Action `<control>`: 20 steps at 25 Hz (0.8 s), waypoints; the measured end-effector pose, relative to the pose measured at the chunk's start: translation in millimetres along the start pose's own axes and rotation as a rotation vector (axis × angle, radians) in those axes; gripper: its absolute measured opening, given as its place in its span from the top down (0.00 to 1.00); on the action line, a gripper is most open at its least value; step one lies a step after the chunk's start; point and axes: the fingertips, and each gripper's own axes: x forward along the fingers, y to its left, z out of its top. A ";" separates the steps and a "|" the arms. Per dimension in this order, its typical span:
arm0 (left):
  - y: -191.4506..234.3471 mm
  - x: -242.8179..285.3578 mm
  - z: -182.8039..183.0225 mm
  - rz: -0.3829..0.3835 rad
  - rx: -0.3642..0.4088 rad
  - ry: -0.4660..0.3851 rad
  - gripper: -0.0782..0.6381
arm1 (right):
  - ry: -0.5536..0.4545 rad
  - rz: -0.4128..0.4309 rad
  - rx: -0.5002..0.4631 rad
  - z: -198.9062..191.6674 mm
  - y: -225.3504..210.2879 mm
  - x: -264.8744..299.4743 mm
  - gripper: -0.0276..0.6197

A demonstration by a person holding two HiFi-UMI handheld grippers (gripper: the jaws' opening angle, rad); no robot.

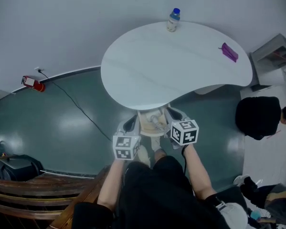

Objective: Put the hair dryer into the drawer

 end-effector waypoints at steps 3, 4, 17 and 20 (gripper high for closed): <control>-3.2 -14.5 14.9 -0.001 0.021 -0.027 0.88 | -0.055 -0.003 -0.014 16.9 8.2 -21.1 0.91; -4.8 -19.3 19.6 -0.003 0.028 -0.037 0.88 | -0.075 -0.001 -0.018 21.3 11.2 -28.2 0.92; -21.4 -84.6 58.7 -0.023 0.109 -0.155 0.88 | -0.305 -0.065 -0.150 51.2 43.5 -118.1 0.95; -24.6 -98.0 58.1 -0.022 0.116 -0.168 0.88 | -0.325 -0.071 -0.148 45.2 48.3 -136.6 0.95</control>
